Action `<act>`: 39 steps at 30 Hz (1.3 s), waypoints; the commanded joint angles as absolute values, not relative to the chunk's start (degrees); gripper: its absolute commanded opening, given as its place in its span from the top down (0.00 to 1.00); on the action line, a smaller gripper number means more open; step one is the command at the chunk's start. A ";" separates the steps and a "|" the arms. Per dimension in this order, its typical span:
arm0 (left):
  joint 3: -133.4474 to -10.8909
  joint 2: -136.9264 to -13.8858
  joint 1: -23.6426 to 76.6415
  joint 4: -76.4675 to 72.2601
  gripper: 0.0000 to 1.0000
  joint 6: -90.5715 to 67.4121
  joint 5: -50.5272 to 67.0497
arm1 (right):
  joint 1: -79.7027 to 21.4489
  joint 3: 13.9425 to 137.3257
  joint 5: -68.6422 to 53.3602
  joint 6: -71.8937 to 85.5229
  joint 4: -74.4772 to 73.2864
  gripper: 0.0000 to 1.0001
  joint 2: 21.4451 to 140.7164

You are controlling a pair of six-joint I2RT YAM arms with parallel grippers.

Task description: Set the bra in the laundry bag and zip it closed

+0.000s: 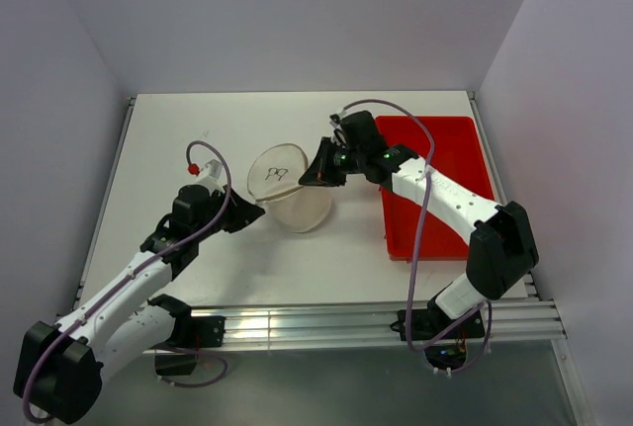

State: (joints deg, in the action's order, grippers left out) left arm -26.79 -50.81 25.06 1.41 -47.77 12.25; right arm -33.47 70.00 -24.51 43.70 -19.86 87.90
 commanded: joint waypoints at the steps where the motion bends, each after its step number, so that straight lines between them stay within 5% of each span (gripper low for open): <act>1: -27.68 -51.77 21.80 8.88 1.00 -46.94 4.75 | -29.71 73.30 -21.18 39.99 -21.18 1.00 84.99; 19: -32.69 -56.69 16.35 9.31 1.00 -44.39 6.51 | -28.13 75.58 -21.71 39.11 -22.94 1.00 85.60; 22: -34.19 -56.08 16.09 10.46 0.89 -44.03 6.15 | -28.04 77.60 -21.09 39.37 -23.64 1.00 86.83; 26: -35.59 -54.85 15.73 11.95 0.46 -43.77 6.85 | -27.95 82.43 -20.92 40.69 -24.61 1.00 90.60; 29: -36.65 -52.83 15.73 13.35 0.31 -43.33 7.12 | -27.95 91.19 -21.44 42.09 -25.49 1.00 96.22; 39: -42.19 -47.47 15.64 19.51 0.29 -40.87 4.66 | -28.56 118.99 -27.24 49.48 -27.51 1.00 114.95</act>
State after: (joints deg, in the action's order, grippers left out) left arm -39.44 -49.15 15.73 17.80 -42.63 6.15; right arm -27.83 112.44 -24.18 46.06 -28.29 113.95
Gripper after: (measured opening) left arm 0.715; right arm 0.031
